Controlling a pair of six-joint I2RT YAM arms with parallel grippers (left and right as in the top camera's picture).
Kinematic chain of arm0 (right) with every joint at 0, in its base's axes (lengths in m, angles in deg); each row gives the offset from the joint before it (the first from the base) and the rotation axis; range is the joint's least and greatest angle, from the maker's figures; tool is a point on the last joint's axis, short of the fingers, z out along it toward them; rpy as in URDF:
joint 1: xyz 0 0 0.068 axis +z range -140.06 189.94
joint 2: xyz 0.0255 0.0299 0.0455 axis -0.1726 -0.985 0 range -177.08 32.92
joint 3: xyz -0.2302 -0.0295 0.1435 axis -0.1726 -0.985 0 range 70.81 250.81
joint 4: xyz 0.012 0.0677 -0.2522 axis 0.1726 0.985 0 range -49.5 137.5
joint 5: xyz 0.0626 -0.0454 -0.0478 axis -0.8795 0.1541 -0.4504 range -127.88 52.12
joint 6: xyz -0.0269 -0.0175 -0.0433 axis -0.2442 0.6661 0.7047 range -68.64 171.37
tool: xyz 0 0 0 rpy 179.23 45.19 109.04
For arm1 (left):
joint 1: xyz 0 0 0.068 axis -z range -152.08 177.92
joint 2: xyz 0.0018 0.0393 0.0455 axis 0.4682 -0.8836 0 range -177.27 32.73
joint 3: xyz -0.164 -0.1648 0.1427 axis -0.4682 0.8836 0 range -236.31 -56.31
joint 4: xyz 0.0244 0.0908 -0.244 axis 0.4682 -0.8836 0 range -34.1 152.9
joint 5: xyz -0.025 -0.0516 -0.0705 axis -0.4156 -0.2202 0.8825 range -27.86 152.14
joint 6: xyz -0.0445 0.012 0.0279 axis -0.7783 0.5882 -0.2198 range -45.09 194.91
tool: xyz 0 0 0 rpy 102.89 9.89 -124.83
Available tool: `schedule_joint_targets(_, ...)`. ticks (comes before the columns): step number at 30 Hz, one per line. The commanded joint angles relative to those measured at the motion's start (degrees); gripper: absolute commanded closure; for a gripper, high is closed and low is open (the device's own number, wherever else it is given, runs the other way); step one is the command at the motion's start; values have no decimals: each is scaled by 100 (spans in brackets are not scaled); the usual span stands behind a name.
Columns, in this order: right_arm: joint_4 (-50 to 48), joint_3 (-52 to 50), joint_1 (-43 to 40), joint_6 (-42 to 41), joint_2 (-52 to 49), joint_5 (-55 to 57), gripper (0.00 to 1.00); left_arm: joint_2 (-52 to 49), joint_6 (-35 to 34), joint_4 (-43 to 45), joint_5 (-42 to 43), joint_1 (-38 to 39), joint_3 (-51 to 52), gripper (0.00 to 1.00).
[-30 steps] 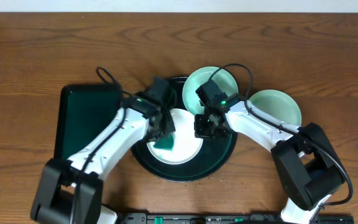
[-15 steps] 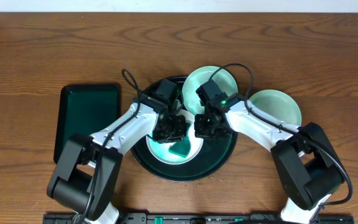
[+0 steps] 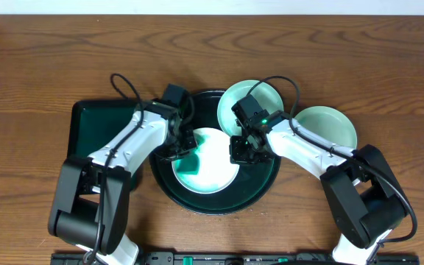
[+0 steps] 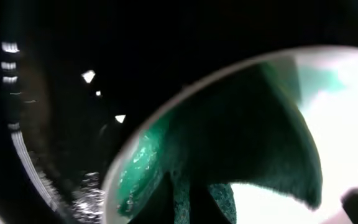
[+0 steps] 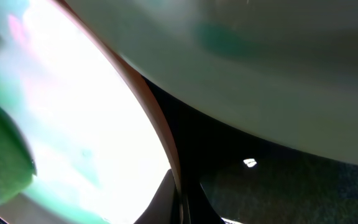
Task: Clean dirty plates on tray and stack at the side
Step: 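Scrub the plate with the sponge while right gripper holds it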
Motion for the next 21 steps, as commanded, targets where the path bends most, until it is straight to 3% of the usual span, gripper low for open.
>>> schedule_joint_targets(1,-15,90,4,-55,-46,103,99,-109,-136,-365,-1023,-2,20,93)
schedule_joint_targets(4,-17,90,4,-52,-46,96,99,-109,581,-417,-142,168,20,93)
schedule_joint_targets(9,-20,90,4,-52,-46,96,99,-109,2017,-175,2009,435,20,93)
schedule_joint_targets(11,-20,90,4,-52,-46,96,99,-109,2079,-9,2076,470,20,93)
schedule_joint_targets(15,-20,92,4,-31,-46,94,99,-109,1749,446,1296,463,20,93)
schedule_joint_targets(21,-17,90,4,-31,-46,94,99,-109,476,562,-1637,463,20,93)
